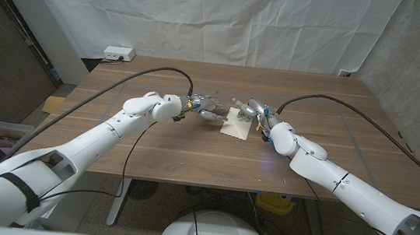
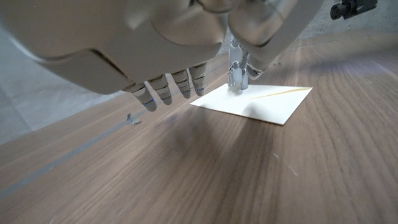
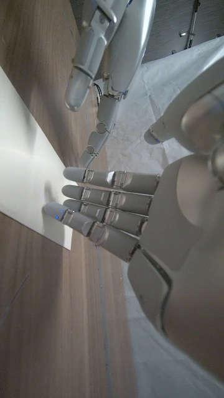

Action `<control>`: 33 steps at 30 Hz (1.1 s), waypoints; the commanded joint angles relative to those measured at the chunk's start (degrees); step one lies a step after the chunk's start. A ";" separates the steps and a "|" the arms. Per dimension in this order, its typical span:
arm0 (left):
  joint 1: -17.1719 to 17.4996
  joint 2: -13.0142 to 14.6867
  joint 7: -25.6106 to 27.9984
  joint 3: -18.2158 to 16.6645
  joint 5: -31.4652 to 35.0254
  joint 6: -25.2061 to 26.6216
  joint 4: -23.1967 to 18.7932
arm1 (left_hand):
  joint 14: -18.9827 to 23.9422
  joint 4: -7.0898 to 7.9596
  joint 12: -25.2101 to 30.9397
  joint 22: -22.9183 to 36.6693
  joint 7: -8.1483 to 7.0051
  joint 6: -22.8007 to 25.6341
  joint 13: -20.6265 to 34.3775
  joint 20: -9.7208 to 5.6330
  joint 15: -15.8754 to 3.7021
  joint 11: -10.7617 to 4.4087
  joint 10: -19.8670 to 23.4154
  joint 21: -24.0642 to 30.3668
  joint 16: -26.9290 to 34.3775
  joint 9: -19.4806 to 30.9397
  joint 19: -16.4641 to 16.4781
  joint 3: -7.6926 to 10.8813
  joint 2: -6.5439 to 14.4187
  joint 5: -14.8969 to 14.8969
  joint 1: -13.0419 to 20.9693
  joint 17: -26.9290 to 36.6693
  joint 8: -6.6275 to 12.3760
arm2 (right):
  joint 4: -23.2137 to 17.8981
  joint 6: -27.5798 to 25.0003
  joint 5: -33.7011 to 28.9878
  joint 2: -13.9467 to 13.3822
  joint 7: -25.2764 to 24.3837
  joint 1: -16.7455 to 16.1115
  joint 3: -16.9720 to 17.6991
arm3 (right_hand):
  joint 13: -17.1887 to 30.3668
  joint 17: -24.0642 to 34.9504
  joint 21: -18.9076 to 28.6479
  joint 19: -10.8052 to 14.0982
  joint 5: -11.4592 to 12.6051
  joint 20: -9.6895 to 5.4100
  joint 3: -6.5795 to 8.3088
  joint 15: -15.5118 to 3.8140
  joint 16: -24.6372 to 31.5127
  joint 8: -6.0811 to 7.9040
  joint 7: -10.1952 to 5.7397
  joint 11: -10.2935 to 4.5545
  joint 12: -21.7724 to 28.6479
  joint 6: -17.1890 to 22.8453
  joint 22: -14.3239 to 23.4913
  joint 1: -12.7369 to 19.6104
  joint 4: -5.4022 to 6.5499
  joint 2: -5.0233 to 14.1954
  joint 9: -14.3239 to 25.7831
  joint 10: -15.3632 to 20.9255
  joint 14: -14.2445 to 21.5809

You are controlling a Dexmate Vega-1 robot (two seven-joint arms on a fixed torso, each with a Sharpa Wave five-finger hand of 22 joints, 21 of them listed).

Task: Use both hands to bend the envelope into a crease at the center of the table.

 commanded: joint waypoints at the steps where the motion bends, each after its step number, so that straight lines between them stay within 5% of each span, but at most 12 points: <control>1: -1.13 -0.01 10.23 -0.15 -0.83 -10.19 1.84 | 1.60 -0.75 0.65 0.06 -0.28 1.84 0.26 0.31 -2.31 -0.24 1.46 0.33 0.40 0.29 0.96 0.21 0.13 0.17 0.85 -0.06 0.70 | 0.38 1.39 0.17 0.02 -1.29 -0.43 0.32 | 0.05 0.11 -0.09 0.08 0.48 0.02 -0.11 -0.05 -0.10 -0.14 0.13 0.05 -0.18 0.14 0.08 -0.37 0.13 0.05 0.10 0.23 0.16; 6: -3.40 -1.66 2.10 1.24 -1.95 -8.79 3.36 | 1.82 -0.98 1.51 0.08 0.21 4.32 0.30 0.58 -2.15 -0.05 4.85 -0.15 0.01 0.31 0.85 0.00 -0.05 0.01 0.79 0.01 0.99 | -0.43 1.66 -0.01 -0.49 -2.00 -1.08 0.73 | 0.05 0.10 -0.20 0.08 0.51 -0.01 -0.07 -0.16 -0.21 -0.22 0.10 -0.06 -0.26 0.11 0.08 -0.33 0.12 0.11 0.10 0.27 0.16; 11: -4.33 -2.68 -2.80 2.32 -1.10 -6.14 3.47 | 3.56 -0.57 2.69 0.17 2.35 11.45 0.40 0.75 -2.67 0.87 11.08 -0.99 0.04 0.40 0.93 -0.82 -0.26 -0.19 -0.39 0.03 2.06 | -1.57 1.63 0.00 -1.23 -2.99 -2.30 1.44 | 0.06 0.10 -0.30 0.04 0.54 -0.03 -0.04 -0.13 -0.33 -0.32 0.09 0.05 -0.36 0.02 0.08 -0.28 0.10 0.16 0.10 0.25 0.09; 14: -4.40 -2.81 -3.37 2.52 -0.81 -5.69 3.32 | 5.04 -0.30 3.31 0.19 3.45 15.15 0.44 0.81 -2.80 1.27 14.54 -1.43 0.23 0.44 0.97 -1.26 -0.34 -0.16 -0.94 0.01 2.52 | -2.31 1.45 -0.02 -1.62 -3.59 -3.06 1.90 | 0.06 0.09 -0.37 -0.01 0.56 -0.01 -0.02 -0.13 -0.40 -0.39 0.08 -0.06 -0.45 -0.06 0.08 -0.26 0.08 0.17 0.10 0.16 0.05; 23: -3.93 -2.66 -5.82 2.73 -0.37 -4.11 1.78 | 7.02 0.01 3.79 0.20 3.15 18.87 0.50 0.87 -3.34 1.14 17.91 -1.85 0.37 0.45 1.23 -1.76 -0.43 -0.09 -1.45 -0.01 2.86 | -3.10 1.87 -0.37 -2.19 -4.31 -3.91 2.41 | 0.06 0.08 -0.59 -0.13 0.60 -0.01 0.06 -0.07 -0.62 -0.58 0.01 -0.05 -0.70 -0.24 0.08 -0.15 0.02 0.23 0.11 -0.04 -0.05; 28: -3.81 -2.75 -7.90 2.90 -0.15 -2.73 1.08 | 9.50 0.43 4.55 0.21 4.91 23.86 0.54 0.73 -3.48 1.57 22.91 -2.17 0.46 0.47 2.19 -2.37 -0.45 0.02 -1.94 -0.07 3.33 | -3.21 2.27 -0.65 -2.29 -4.71 -4.18 2.50 | 0.06 0.07 -0.68 -0.12 0.63 -0.02 0.12 -0.18 -0.73 -0.67 0.06 -0.04 -0.83 -0.26 0.08 -0.07 -0.03 0.28 0.11 -0.09 -0.07; 33: -4.31 -3.32 -11.07 3.32 -0.29 -1.13 1.23 | 9.44 0.54 4.08 0.21 5.54 23.37 0.56 0.77 -3.36 1.86 22.49 -2.30 0.22 0.48 2.28 -2.59 -0.56 0.05 -2.08 -0.06 2.78 | -3.57 2.25 -0.85 -2.34 -5.35 -4.62 2.86 | 0.07 0.06 -0.75 -0.12 0.64 -0.02 0.17 -0.11 -0.81 -0.74 0.06 0.03 -0.85 -0.29 0.08 0.00 -0.06 0.32 0.11 0.03 -0.09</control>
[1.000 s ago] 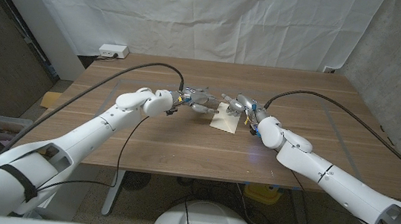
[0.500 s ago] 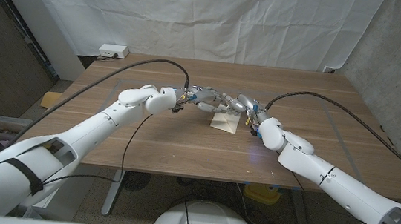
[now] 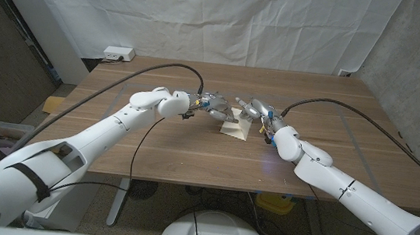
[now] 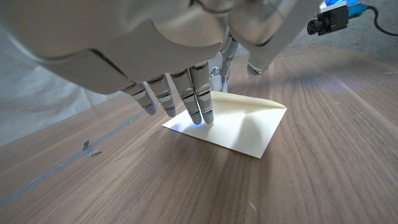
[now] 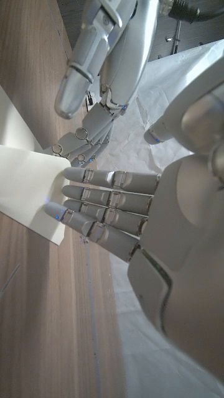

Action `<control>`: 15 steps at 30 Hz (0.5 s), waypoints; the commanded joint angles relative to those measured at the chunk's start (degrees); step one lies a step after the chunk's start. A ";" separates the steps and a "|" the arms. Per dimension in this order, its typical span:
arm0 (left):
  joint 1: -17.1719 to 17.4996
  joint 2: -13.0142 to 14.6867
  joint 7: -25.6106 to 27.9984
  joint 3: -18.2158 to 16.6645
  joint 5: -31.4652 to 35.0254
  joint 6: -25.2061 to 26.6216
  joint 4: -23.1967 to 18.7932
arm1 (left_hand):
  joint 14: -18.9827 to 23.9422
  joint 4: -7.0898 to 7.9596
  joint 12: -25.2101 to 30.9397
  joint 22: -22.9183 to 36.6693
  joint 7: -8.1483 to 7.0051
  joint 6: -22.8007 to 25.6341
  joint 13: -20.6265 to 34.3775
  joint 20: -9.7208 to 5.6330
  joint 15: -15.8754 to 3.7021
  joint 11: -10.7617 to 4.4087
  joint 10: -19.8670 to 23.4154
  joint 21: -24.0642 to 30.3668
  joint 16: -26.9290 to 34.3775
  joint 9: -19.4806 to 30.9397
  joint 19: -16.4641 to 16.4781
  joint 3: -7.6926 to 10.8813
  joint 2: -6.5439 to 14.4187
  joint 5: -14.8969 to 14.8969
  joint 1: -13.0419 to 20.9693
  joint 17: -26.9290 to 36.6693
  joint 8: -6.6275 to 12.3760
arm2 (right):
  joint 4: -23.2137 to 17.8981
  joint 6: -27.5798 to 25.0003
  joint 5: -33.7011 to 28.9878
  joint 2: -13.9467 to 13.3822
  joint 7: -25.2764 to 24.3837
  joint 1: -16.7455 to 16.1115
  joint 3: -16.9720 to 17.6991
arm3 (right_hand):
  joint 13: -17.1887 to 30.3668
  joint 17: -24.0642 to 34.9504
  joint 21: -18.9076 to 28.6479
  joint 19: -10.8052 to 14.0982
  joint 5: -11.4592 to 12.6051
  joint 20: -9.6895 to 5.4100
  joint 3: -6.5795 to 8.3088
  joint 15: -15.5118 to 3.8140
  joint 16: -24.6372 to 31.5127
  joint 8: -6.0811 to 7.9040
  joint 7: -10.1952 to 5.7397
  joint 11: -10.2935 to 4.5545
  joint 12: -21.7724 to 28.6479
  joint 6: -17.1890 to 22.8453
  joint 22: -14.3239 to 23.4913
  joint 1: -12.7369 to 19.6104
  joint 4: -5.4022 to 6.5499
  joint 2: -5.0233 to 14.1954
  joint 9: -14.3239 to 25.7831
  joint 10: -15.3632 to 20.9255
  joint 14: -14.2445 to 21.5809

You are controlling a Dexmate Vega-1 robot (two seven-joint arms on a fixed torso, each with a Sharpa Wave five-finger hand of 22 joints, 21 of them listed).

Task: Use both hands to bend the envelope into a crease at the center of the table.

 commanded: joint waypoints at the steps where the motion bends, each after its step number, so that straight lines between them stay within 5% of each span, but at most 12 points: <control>1: -0.67 -0.90 -6.45 0.94 0.24 3.33 -0.58 | 0.28 0.15 -0.24 0.21 0.55 -0.29 0.29 0.12 -2.94 0.33 0.08 -0.17 0.19 0.23 0.28 -0.44 0.25 0.06 -0.19 -0.06 -0.25 | -0.86 0.52 -0.52 -0.47 -1.42 -1.14 0.77 | 0.07 0.05 -0.16 -0.13 0.26 -0.01 0.18 -0.12 -0.17 -0.27 0.03 0.02 0.05 -0.20 0.08 0.01 -0.07 0.33 0.11 0.08 -0.06; 15: -1.05 -1.29 -6.94 1.32 0.05 3.98 -0.18 | -0.49 0.69 -1.76 0.25 0.34 -3.21 0.31 0.06 -2.99 0.08 -1.71 -0.57 -0.40 0.23 0.44 -1.21 0.01 0.16 -0.75 -0.06 -2.17 | -1.86 1.47 0.06 -1.06 -2.20 -2.49 2.01 | 0.08 0.03 -0.12 0.68 0.32 -0.16 0.48 -0.39 -0.02 -0.22 -0.20 -0.15 -0.04 0.48 0.09 0.31 -0.22 0.60 0.13 0.69 1.05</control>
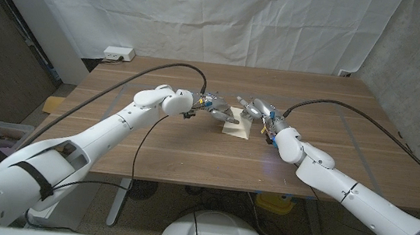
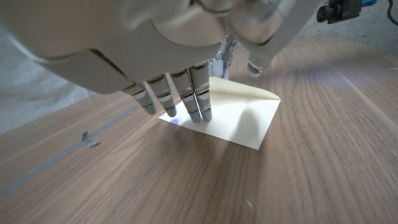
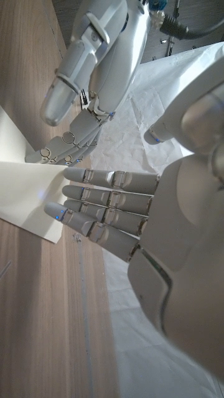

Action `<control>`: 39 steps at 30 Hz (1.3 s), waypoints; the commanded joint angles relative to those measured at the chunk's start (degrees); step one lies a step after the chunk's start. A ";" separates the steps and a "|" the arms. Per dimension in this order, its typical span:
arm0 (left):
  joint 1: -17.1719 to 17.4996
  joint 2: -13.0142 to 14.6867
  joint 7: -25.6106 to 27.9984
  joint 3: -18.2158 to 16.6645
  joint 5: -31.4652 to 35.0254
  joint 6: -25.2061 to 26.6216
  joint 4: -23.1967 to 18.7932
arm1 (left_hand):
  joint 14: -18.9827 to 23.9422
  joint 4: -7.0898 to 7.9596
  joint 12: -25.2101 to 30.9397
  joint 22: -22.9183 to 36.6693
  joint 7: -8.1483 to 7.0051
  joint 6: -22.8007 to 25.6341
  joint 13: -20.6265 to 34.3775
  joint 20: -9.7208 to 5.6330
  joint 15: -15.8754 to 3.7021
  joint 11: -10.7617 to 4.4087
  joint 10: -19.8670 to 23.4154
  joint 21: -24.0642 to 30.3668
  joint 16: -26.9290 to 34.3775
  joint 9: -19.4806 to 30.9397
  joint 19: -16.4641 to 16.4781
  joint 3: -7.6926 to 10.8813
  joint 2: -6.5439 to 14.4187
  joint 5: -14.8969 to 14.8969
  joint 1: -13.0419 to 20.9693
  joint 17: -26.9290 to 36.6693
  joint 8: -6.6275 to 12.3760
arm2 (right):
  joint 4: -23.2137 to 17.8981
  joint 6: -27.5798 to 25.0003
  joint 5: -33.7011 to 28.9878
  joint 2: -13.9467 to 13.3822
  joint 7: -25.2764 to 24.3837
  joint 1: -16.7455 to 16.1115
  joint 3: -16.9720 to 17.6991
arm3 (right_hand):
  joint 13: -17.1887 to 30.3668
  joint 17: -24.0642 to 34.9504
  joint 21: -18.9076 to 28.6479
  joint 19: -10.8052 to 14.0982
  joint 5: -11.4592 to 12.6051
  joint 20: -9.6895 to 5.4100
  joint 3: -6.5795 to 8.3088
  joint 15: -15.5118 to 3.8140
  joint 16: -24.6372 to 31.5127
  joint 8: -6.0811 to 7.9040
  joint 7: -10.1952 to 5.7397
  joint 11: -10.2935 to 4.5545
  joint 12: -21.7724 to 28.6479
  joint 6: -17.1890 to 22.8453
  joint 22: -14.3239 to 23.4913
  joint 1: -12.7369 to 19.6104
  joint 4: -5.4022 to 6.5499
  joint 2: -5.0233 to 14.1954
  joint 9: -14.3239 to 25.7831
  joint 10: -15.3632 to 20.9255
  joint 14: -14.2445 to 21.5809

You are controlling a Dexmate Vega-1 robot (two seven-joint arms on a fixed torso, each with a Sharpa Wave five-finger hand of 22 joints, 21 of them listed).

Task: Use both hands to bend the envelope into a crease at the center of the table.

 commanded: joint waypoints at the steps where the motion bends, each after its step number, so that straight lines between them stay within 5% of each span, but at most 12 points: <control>1: -0.13 -0.27 -0.89 0.31 -0.10 0.63 0.25 | -0.37 0.16 -0.69 0.24 -0.20 -1.26 0.33 0.04 -3.22 -0.09 -0.88 -0.15 -0.39 0.22 0.46 -0.39 -0.35 0.18 -0.11 -0.06 -0.70 | -0.73 0.61 0.90 -0.50 0.19 -1.02 0.94 | 0.08 0.02 -0.11 0.73 0.33 -0.17 0.32 -0.09 0.20 0.13 -0.20 -0.11 -0.04 0.50 0.09 0.30 -0.06 0.59 0.13 0.70 0.76; 21: 1.42 0.67 -0.84 -0.42 -0.44 1.33 -2.13 | -1.37 0.38 -1.59 0.25 -0.63 -2.89 0.36 -0.21 -3.31 -0.30 -1.90 -0.52 -0.73 0.23 0.49 -0.68 -0.17 0.35 -0.06 -0.09 -1.48 | 1.69 -0.02 4.98 -0.47 7.55 0.64 -1.02 | 0.10 0.05 -0.20 1.28 0.27 -0.24 0.31 -0.17 0.00 -0.05 -0.25 -0.33 -0.25 0.62 0.10 0.27 -0.05 0.44 0.15 1.06 1.12; 39: 1.34 0.54 0.20 -0.28 0.05 0.77 -1.73 | -1.46 0.44 -1.86 0.25 -0.68 -3.36 0.37 -0.36 -3.40 -0.18 -1.98 -0.74 -0.71 0.23 0.51 -0.80 -0.03 0.45 0.06 -0.11 -1.61 | -6.56 -3.91 2.03 -3.62 3.80 -2.46 1.03 | 0.11 0.07 -0.39 1.26 0.24 -0.17 0.27 -0.17 -0.12 -0.23 -0.21 -0.39 -0.45 0.55 0.11 0.19 0.00 0.35 0.17 1.14 1.23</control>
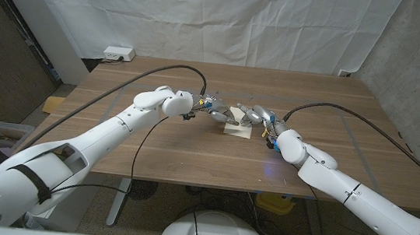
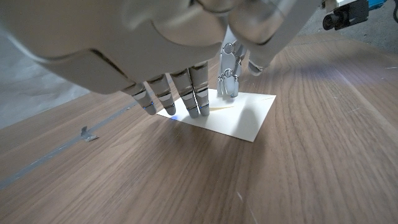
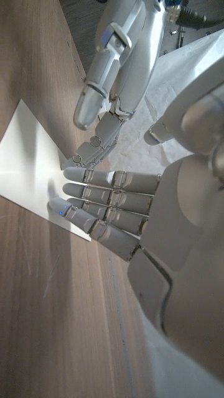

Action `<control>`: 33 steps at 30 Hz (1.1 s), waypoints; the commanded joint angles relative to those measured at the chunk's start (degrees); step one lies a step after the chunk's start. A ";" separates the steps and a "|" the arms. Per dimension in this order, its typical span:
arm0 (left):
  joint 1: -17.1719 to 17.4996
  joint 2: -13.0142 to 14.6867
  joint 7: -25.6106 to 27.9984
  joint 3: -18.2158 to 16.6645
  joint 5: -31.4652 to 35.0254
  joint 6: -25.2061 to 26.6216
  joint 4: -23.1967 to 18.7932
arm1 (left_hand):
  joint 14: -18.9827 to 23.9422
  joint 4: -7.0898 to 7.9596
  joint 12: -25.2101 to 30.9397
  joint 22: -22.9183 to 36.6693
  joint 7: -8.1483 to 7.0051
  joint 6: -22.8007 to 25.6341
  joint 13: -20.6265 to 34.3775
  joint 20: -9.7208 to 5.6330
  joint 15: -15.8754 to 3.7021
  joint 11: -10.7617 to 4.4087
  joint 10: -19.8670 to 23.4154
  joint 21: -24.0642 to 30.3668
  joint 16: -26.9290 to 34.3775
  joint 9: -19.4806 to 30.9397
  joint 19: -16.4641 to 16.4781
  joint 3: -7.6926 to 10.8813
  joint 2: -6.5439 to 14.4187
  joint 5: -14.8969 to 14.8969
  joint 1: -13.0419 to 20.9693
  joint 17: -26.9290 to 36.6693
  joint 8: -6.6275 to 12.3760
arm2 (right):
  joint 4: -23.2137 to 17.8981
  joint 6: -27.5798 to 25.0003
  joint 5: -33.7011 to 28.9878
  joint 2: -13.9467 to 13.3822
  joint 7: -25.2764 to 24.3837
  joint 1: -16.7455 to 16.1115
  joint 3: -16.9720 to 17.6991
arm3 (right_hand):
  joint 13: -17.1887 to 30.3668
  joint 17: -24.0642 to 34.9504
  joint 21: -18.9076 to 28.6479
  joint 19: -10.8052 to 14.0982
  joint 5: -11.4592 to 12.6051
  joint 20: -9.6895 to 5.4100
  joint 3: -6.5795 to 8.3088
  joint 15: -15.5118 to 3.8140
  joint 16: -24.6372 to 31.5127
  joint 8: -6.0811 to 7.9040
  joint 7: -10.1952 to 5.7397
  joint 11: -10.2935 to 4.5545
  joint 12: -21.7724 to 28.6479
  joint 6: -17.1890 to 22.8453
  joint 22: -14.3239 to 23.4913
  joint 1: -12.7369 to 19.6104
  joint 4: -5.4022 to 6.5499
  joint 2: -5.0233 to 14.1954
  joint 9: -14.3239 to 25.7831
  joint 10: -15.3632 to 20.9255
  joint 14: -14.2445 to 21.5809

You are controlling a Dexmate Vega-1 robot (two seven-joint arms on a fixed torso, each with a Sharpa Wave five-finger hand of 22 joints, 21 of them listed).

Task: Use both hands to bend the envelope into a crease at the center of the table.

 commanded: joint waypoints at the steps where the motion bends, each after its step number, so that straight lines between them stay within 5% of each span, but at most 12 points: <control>1: -0.05 -0.11 0.87 0.02 0.30 -0.47 0.40 | -0.40 -0.03 0.13 0.24 0.12 -0.32 0.14 -0.37 -3.37 0.15 0.00 -0.12 -0.04 0.25 -0.07 -0.33 0.10 0.25 0.20 0.21 0.06 | -5.74 -3.00 -2.27 -2.21 -2.47 -2.35 1.46 | 0.12 0.06 0.50 0.49 0.25 0.02 0.28 -0.03 -0.12 -0.22 0.07 0.35 -0.13 0.30 0.36 -0.02 -0.01 0.13 0.17 0.27 0.55; 13: -0.82 -0.61 1.71 0.38 0.56 -1.03 1.80 | -0.48 0.00 -0.09 0.25 0.24 -0.62 0.15 -0.56 -3.40 0.01 -0.16 -0.31 -0.04 0.25 -0.10 -0.45 0.17 0.31 0.27 0.20 0.00 | -7.62 -3.84 -2.38 -2.78 -3.01 -4.01 2.32 | 0.12 0.05 0.53 0.88 0.26 -0.01 0.34 0.05 -0.08 -0.24 0.02 0.33 -0.19 0.51 0.36 0.03 -0.04 0.15 0.18 0.54 1.00; 33: -2.42 -1.36 2.23 1.00 0.31 -1.96 4.59 | -0.65 0.04 -0.37 0.26 0.26 -1.00 0.17 -0.73 -3.39 0.26 -0.42 -0.53 -0.06 0.25 -0.08 -0.61 0.26 0.38 0.36 0.19 -0.04 | -4.26 -4.07 -0.40 -0.86 -2.19 -4.08 1.27 | 0.13 0.02 0.49 1.32 0.26 0.08 0.52 0.21 -0.10 -0.27 -0.01 0.38 -0.28 0.85 0.37 0.20 -0.16 0.20 0.19 0.95 1.58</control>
